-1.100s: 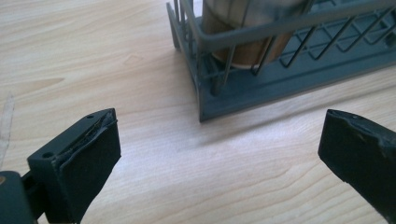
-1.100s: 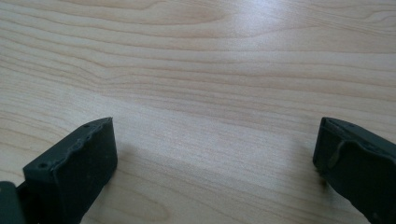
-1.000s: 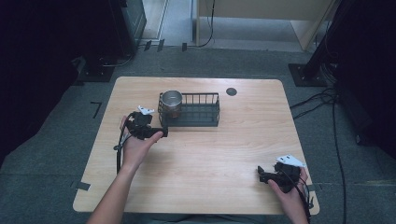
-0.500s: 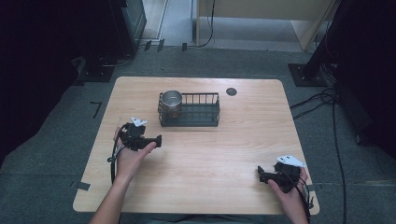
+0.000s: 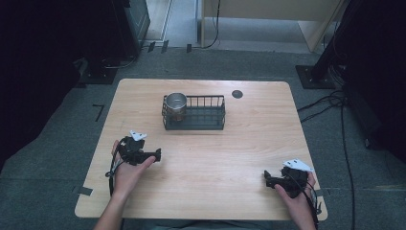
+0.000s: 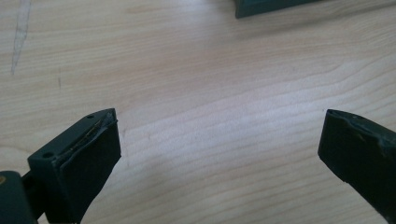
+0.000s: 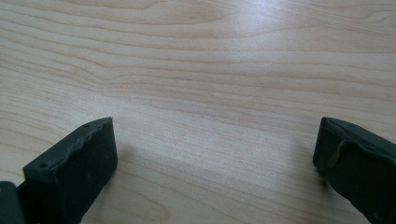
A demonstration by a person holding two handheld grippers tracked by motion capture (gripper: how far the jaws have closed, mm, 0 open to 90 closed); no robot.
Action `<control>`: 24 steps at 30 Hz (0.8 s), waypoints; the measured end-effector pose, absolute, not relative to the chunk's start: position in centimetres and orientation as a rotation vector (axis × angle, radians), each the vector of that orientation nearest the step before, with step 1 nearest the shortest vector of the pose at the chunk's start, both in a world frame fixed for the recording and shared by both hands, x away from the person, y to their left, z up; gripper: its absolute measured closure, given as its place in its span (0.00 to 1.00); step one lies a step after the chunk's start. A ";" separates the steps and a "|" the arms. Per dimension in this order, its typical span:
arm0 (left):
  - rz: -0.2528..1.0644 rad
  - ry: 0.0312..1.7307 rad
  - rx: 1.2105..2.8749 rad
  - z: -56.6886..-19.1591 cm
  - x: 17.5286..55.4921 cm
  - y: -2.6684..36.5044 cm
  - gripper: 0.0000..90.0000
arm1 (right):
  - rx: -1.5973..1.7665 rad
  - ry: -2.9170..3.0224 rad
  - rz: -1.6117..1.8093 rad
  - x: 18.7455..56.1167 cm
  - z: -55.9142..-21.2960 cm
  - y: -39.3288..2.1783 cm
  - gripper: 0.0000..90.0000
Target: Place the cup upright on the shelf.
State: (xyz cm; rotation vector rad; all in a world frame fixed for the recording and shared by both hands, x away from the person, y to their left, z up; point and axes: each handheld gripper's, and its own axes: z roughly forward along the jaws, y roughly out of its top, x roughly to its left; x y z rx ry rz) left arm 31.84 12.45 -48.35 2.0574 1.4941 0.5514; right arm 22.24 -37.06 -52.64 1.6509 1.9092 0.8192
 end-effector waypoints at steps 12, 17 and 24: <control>0.560 1.537 2.073 -50.0 29.9 14.0 0.00 | 1.650 1.909 0.819 22.2 -52.6 -37.1 0.00; 0.563 1.556 2.071 -50.5 29.3 14.7 0.00 | 1.650 1.909 0.819 22.2 -52.6 -37.1 0.00; 0.562 1.599 2.037 -51.0 28.1 16.5 0.00 | 1.651 1.909 0.819 22.2 -52.6 -37.1 0.00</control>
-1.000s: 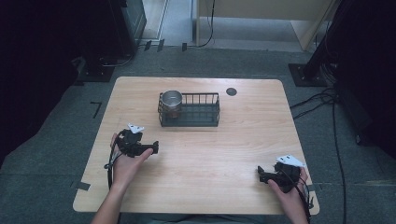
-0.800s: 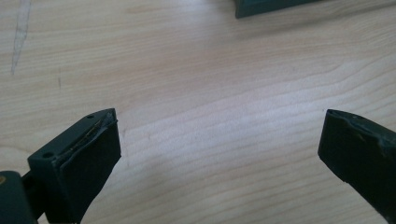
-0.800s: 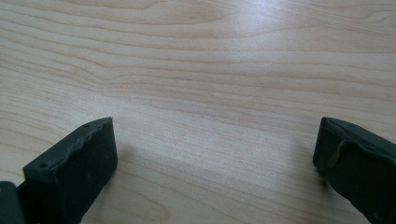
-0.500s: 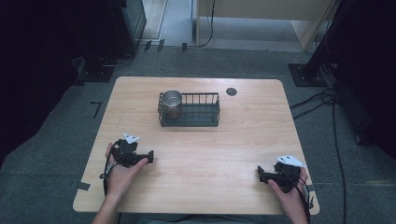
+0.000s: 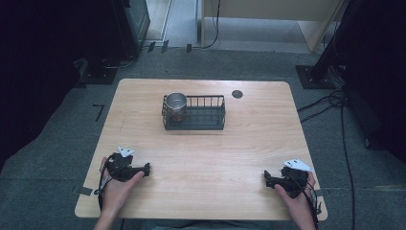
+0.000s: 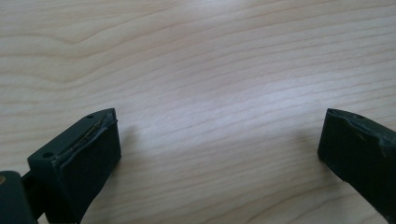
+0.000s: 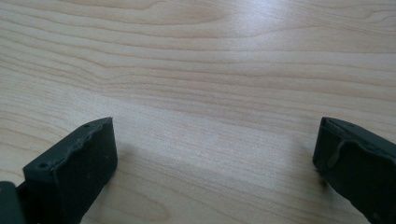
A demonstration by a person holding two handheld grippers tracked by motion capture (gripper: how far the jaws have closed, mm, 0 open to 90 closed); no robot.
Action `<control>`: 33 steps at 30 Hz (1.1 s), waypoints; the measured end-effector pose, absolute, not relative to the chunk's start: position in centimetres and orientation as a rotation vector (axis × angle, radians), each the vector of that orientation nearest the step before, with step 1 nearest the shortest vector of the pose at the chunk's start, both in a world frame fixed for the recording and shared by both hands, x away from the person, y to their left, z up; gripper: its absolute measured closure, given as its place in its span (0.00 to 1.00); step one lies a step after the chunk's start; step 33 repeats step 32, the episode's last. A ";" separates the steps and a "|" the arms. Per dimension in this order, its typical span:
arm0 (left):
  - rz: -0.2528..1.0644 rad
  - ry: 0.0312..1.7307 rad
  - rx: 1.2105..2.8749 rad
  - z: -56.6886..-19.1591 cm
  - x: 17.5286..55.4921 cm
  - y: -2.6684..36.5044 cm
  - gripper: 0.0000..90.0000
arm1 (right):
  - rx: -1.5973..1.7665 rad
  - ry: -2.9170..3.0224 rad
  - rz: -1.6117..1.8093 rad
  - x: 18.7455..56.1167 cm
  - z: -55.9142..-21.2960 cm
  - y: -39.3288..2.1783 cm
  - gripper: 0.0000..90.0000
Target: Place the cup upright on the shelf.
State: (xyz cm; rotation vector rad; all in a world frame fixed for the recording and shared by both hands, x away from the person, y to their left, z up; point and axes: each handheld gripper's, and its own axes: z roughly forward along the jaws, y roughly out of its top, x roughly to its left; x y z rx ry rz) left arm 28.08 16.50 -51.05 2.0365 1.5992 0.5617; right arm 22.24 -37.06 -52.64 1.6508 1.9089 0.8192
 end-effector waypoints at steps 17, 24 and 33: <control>0.633 1.572 1.931 -51.9 26.2 18.0 0.00 | 1.651 1.909 0.820 22.2 -52.6 -37.1 0.00; 0.642 1.591 1.918 -51.9 26.1 17.9 0.00 | 1.650 1.909 0.819 22.2 -52.6 -37.1 0.00; 0.654 1.619 1.900 -51.9 26.1 17.7 0.00 | 1.651 1.909 0.820 22.2 -52.6 -37.1 0.00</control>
